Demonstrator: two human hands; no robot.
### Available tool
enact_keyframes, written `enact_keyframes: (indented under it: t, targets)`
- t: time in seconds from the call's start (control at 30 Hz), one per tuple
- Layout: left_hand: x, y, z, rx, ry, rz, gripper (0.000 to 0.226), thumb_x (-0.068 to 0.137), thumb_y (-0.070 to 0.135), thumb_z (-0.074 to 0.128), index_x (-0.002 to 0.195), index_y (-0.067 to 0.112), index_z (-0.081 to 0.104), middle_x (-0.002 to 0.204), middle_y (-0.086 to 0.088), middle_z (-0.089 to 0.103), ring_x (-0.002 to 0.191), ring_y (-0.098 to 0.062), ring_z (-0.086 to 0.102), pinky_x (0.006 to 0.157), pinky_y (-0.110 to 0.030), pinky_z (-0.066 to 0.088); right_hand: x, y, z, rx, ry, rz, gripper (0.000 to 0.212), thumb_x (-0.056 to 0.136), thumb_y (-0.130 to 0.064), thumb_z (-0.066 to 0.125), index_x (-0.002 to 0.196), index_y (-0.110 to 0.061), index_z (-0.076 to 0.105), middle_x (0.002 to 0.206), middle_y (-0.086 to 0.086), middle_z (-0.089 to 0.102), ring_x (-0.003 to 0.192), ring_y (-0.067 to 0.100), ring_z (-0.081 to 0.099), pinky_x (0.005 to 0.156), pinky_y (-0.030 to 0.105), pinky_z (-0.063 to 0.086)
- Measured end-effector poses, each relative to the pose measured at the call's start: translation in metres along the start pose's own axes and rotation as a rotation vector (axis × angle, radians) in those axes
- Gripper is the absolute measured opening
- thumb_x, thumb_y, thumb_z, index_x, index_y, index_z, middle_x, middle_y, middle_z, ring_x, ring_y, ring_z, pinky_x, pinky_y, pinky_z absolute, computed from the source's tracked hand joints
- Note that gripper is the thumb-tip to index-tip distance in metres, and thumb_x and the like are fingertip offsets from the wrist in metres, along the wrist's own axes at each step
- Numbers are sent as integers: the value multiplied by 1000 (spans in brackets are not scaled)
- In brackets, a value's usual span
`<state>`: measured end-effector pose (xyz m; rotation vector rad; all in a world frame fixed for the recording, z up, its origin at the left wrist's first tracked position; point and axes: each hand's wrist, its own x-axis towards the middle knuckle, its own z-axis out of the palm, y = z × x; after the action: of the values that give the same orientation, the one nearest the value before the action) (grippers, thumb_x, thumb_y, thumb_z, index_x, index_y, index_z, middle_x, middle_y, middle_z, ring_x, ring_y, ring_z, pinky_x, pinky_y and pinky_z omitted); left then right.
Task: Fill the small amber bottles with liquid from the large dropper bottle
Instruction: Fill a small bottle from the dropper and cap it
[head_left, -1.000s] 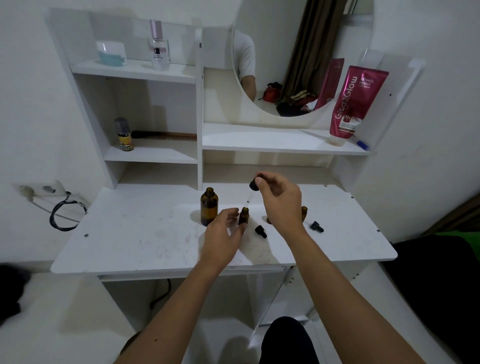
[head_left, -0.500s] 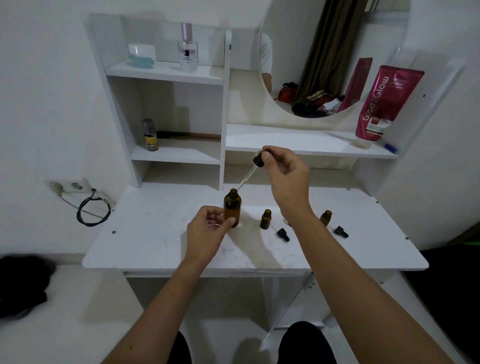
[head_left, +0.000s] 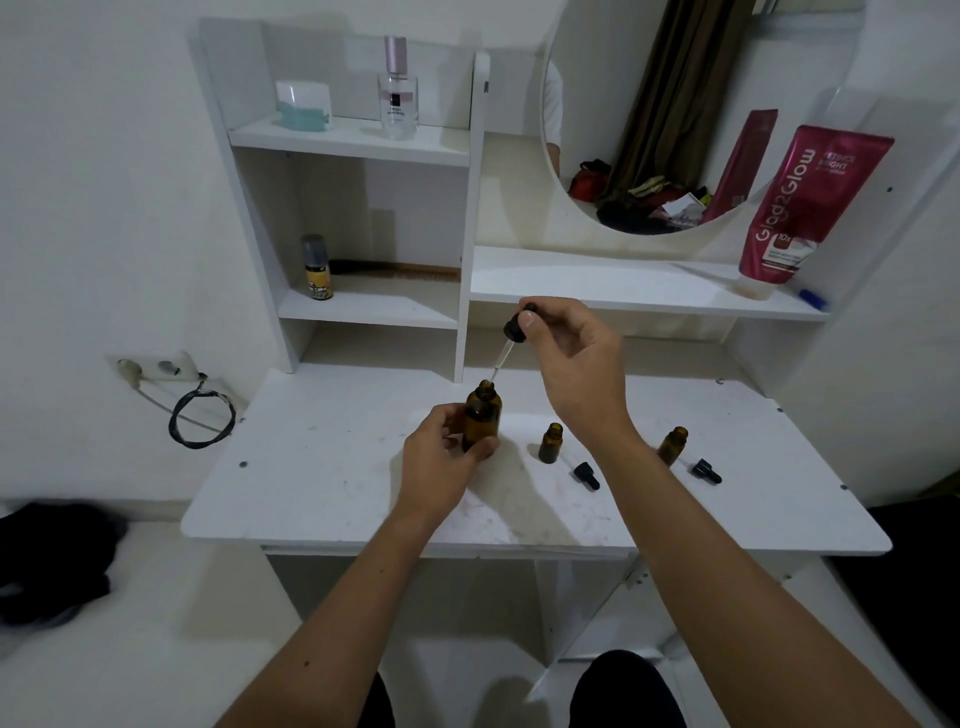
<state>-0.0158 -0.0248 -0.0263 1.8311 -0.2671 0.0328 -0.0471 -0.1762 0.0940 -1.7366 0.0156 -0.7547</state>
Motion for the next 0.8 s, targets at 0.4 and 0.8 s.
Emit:
enact_keyframes:
  t: [0.4,0.8]
  targets:
    - [0,-4,2,27,0,29,53,82,34,84,127,21,60,115,13,67,100,-5,63,89,-16,50,-12,27,15,-152,-156,77,14,96,-12,73,108,-17,77,98,-4,80,95,9,76,91,19,58]
    - [1,-8,3,54,9,29,52,82,38,83,126,25,60,111,17,66,100,-4,63,85,-12,47,-20,40,15,-225,-202,128,18,95,-18,75,113,-19,77,100,-7,79,94,1,74,86,14,57]
